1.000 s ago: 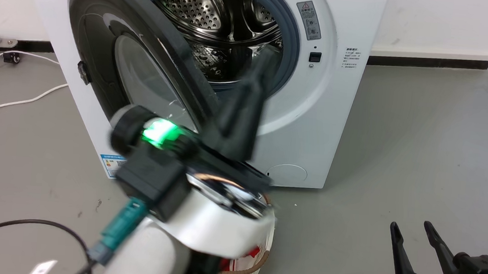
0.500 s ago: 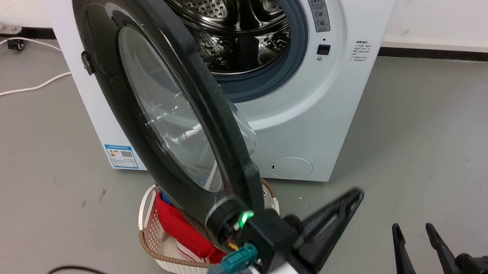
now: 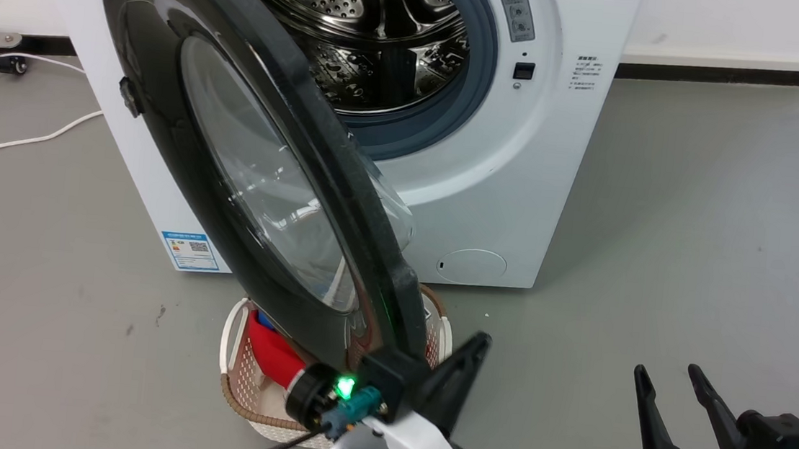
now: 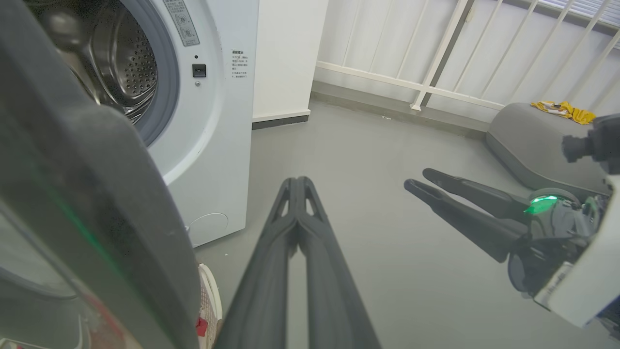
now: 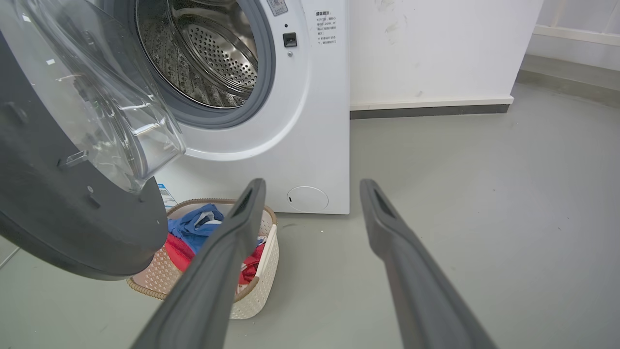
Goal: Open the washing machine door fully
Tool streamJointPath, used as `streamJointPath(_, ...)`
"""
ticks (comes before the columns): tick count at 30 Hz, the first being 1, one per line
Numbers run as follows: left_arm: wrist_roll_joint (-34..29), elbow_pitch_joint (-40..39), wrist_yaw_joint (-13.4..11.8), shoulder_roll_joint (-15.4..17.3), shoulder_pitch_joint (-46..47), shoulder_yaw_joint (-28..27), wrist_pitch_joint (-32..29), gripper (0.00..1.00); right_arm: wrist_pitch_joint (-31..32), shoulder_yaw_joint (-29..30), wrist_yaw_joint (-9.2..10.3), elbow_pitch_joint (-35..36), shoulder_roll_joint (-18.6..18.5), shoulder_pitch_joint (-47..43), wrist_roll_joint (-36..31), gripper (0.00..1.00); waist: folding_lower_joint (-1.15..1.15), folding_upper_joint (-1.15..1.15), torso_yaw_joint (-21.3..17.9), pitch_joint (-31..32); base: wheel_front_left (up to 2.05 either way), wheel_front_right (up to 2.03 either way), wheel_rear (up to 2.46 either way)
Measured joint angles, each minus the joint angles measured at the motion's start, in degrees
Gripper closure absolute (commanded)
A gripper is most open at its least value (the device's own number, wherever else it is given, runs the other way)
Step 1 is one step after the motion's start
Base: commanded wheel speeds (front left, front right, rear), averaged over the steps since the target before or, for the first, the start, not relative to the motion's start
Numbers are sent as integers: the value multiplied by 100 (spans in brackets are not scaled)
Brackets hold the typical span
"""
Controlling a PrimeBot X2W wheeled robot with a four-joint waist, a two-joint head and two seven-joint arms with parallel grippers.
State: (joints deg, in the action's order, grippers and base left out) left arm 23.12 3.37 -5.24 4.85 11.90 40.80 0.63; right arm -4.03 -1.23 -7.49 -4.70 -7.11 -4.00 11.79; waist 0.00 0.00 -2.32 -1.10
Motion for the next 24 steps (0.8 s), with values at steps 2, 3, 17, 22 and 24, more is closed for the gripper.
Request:
streamJointPath(2,25,148,-46,-5,99,-112,100,100,1,-11,0,-18,0,11,12,0,0,0,-33,-10,0,0,0)
streamJointPath(3,38,218,-65,-10,143,-163,141,100,1,-11,0,-23,0,17,22,0,0,0,-49,-11,0,0,0)
streamJointPath(17,135,713,-236,-15,286,-378,363,100,13,-25,0,-70,40,49,63,0,0,0,-114,-48,0,0,0)
streamJointPath(22,181,764,-267,-7,274,-403,410,100,49,-26,0,-70,64,65,62,0,0,0,-78,-25,0,0,0)
streamJointPath(24,203,764,-269,-3,252,-404,414,100,52,-10,0,-70,68,63,60,0,0,0,-40,-2,0,0,0)
